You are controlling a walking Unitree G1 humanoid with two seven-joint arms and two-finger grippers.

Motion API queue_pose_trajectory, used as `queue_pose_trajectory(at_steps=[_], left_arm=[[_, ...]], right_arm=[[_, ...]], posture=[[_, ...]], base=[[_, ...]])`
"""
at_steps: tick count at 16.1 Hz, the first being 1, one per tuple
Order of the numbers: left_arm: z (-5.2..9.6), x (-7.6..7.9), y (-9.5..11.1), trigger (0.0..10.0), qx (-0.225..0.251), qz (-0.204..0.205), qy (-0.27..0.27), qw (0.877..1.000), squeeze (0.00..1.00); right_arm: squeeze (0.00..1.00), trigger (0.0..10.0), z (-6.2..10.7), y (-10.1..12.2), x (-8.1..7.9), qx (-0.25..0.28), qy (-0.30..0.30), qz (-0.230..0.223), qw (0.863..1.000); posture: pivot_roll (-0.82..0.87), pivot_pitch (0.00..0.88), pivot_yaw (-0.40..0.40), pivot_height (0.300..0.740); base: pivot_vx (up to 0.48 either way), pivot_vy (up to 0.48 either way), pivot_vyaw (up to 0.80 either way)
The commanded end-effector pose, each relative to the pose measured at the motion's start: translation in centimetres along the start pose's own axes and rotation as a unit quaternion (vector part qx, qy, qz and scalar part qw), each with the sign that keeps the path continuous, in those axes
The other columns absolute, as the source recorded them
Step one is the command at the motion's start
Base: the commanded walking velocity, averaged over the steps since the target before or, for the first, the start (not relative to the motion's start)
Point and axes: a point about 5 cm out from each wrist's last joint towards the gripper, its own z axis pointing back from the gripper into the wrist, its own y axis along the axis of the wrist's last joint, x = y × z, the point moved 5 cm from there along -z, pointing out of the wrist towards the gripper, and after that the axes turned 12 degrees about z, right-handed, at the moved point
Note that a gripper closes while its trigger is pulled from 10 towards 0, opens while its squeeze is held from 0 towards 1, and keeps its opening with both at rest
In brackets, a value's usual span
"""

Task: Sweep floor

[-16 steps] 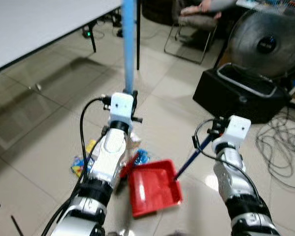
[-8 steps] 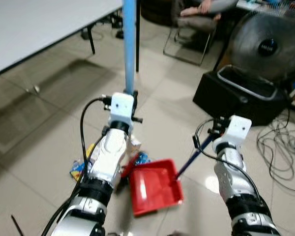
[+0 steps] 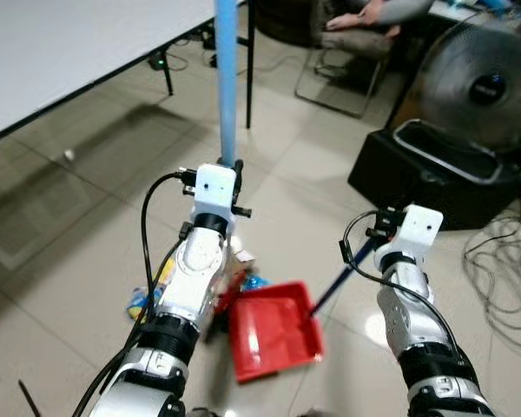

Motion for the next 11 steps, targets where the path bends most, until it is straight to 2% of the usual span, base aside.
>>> queue_pose_trajectory(at_steps=[1, 11], left_arm=[[-0.43, 1.49, 1.29, 10.0, 0.025, 0.002, -0.021, 0.999, 0.00], [-0.43, 1.51, 1.27, 10.0, 0.025, 0.000, -0.022, 0.999, 0.00]], right_arm=[[0.00, 10.0, -0.24, 1.08, 1.00, 0.020, -0.016, -0.007, 1.000], [0.00, 10.0, -0.23, 0.93, 1.00, 0.019, -0.016, -0.007, 1.000]], posture=[[0.02, 0.162, -0.039, 0.740], [0.02, 0.162, -0.036, 0.740]], base=[[0.341, 0.000, 0.00], [0.342, 0.000, 0.00]])
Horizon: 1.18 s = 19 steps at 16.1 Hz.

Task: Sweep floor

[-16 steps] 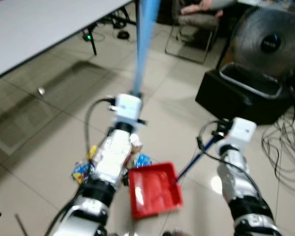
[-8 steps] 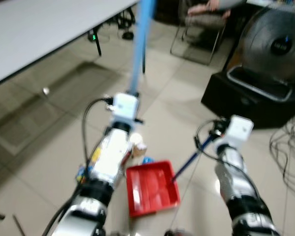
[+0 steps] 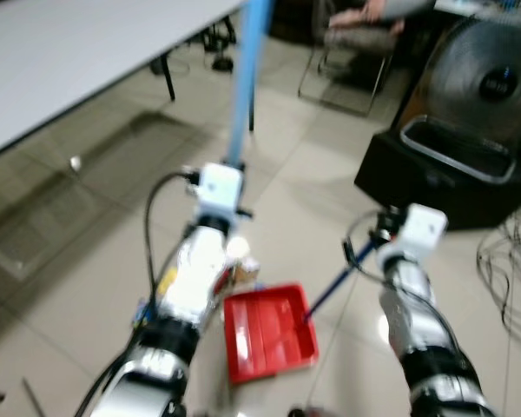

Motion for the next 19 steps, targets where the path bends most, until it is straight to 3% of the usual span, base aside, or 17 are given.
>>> queue_pose_trajectory(at_steps=[1, 9, 15, 17, 19], left_arm=[[-0.5, 0.1, 1.6, 10.0, 0.031, 0.007, -0.002, 1.000, 0.00], [-0.5, 0.0, 1.6, 10.0, 0.031, 0.003, -0.003, 0.999, 0.00], [-0.5, 0.5, 1.4, 10.0, 0.027, 0.002, -0.014, 1.000, 0.00], [-0.5, 0.6, 1.3, 10.0, 0.026, 0.002, -0.017, 1.000, 0.00], [-0.5, 0.6, 1.3, 10.0, 0.025, 0.002, -0.018, 1.000, 0.00]], right_arm=[[0.00, 10.0, -0.4, 1.7, -0.2, 0.030, 0.001, -0.002, 1.000], [0.00, 10.0, -0.4, 1.7, -0.3, 0.030, 0.000, -0.005, 1.000], [0.00, 10.0, -0.4, 1.8, 0.0, 0.032, -0.003, -0.004, 0.999], [0.00, 10.0, -0.6, 2.0, 1.0, 0.035, -0.015, 0.002, 0.999], [0.00, 10.0, -0.8, 2.5, 3.2, 0.042, -0.038, 0.013, 0.998]], posture=[[0.02, 0.162, -0.036, 0.740], [0.02, 0.160, -0.032, 0.740], [0.01, 0.160, -0.032, 0.740], [0.01, 0.160, -0.031, 0.740], [0.00, 0.160, -0.029, 0.740]], base=[[0.341, 0.000, 0.00], [0.335, 0.000, 0.00], [0.000, 0.000, 0.00], [0.000, 0.000, 0.00], [0.000, 0.000, 0.00]])
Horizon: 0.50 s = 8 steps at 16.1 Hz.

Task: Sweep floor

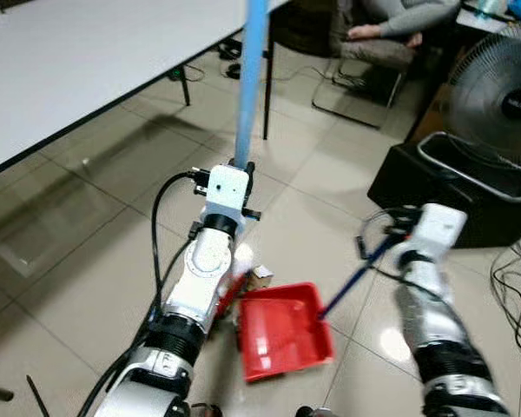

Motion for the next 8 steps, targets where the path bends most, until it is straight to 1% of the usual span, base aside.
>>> queue_pose_trajectory(at_steps=[1, 2, 4, 6, 8], left_arm=[[-0.4, 0.5, 1.0, 10.0, 0.021, -0.006, -0.016, 1.000, 0.00], [-0.4, 0.5, 1.0, 10.0, 0.020, -0.007, -0.017, 1.000, 0.00], [-0.4, 0.3, 0.9, 10.0, 0.017, -0.011, -0.017, 1.000, 0.00], [-0.4, 0.2, 0.8, 10.0, 0.015, -0.013, -0.018, 1.000, 0.00], [-0.4, 0.1, 0.9, 10.0, 0.014, -0.014, -0.020, 1.000, 0.00]], right_arm=[[0.00, 10.0, -0.4, 1.2, 2.1, 0.023, -0.028, 0.004, 0.999], [0.00, 10.0, -0.5, 1.4, 3.4, 0.025, -0.041, 0.011, 0.999], [0.00, 10.0, -0.5, 1.7, 5.1, 0.029, -0.057, 0.020, 0.998], [0.00, 10.0, -0.4, 1.7, 5.9, 0.030, -0.068, 0.022, 0.997], [0.00, 10.0, -0.3, 1.6, 6.1, 0.029, -0.072, 0.021, 0.997]], posture=[[0.00, 0.160, -0.029, 0.740], [0.00, 0.164, -0.028, 0.740], [-0.01, 0.167, -0.023, 0.740], [-0.01, 0.168, -0.019, 0.740], [-0.01, 0.169, -0.011, 0.740]], base=[[0.000, 0.000, 0.00], [0.000, 0.000, 0.00], [0.000, 0.000, 0.00], [0.000, 0.000, 0.00], [0.000, 0.000, 0.00]])
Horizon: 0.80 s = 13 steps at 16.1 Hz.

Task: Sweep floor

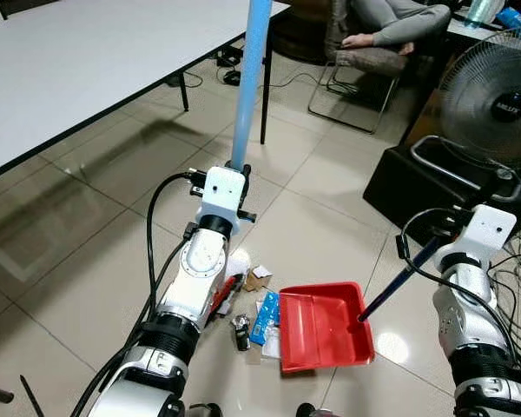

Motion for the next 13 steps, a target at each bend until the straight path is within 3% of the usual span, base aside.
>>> queue_pose_trajectory(at_steps=[1, 9, 13], left_arm=[[-0.5, 0.7, 1.2, 10.0, 0.022, -0.003, -0.017, 1.000, 0.00], [-0.5, 1.0, 1.1, 10.0, 0.019, -0.005, -0.025, 0.999, 0.00], [0.1, -0.4, 0.3, 10.0, 0.003, -0.029, -0.025, 0.999, 0.00]], right_arm=[[0.00, 10.0, -0.1, 1.0, 0.7, 0.023, -0.015, -0.006, 1.000], [0.00, 10.0, 0.2, 0.6, 0.8, 0.020, -0.020, -0.011, 1.000], [0.00, 10.0, 0.5, 0.0, 3.4, 0.016, -0.040, 0.013, 0.999]], posture=[[-0.01, 0.168, -0.005, 0.740], [-0.01, 0.155, 0.005, 0.740], [-0.02, 0.158, 0.016, 0.740]], base=[[0.000, 0.000, 0.00], [0.000, 0.000, 0.00], [0.000, 0.000, 0.00]])
